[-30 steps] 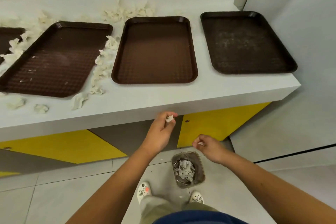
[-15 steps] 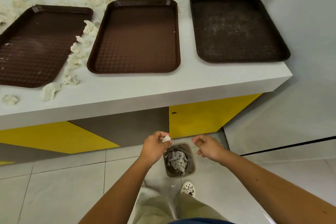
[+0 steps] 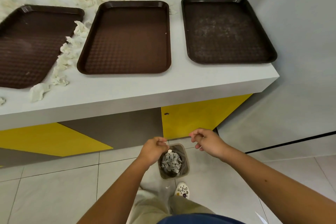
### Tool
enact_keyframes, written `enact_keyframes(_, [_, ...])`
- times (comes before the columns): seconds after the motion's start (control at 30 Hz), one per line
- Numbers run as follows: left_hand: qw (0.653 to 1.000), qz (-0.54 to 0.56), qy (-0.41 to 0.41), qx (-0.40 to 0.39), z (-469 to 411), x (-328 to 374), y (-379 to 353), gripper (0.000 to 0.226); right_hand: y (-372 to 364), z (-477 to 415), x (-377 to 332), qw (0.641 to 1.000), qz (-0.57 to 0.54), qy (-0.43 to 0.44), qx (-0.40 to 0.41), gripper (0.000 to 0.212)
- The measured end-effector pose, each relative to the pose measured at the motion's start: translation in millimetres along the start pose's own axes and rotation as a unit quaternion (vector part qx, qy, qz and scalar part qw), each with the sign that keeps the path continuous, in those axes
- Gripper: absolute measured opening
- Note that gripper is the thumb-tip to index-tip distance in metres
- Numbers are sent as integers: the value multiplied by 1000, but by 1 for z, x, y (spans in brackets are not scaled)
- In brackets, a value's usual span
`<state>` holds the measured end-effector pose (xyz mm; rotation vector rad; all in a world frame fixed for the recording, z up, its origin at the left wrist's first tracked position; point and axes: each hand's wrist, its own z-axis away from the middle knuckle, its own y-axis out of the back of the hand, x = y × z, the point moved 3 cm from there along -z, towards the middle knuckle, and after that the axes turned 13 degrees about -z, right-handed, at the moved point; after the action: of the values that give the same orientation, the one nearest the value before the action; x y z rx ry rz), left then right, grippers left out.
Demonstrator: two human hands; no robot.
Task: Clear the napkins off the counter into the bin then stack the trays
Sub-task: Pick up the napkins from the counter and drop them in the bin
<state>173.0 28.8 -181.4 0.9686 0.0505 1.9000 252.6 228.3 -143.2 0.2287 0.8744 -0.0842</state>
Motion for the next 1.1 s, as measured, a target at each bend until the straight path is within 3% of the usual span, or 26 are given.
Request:
enact_keyframes(0.33, [989, 11, -119, 90, 58, 30, 84, 16, -41, 10, -73, 992, -12, 116, -40, 18])
enact_keyframes(0.73, [939, 67, -125, 312, 101, -13, 223, 15, -136, 8, -186, 967, -37, 240, -82, 19])
enact_keyframes(0.9, [910, -7, -132, 393, 99, -33, 284, 18, -183, -3, -223, 956, 8, 285, -65, 15])
enact_keyframes(1.0, [865, -114, -145, 466, 92, -45, 314, 33, -211, -16, -245, 947, 55, 311, -66, 21])
enact_keyframes(1.1, [844, -192, -150, 478, 81, -52, 339, 49, -239, -32, -265, 932, 119, 336, -66, 34])
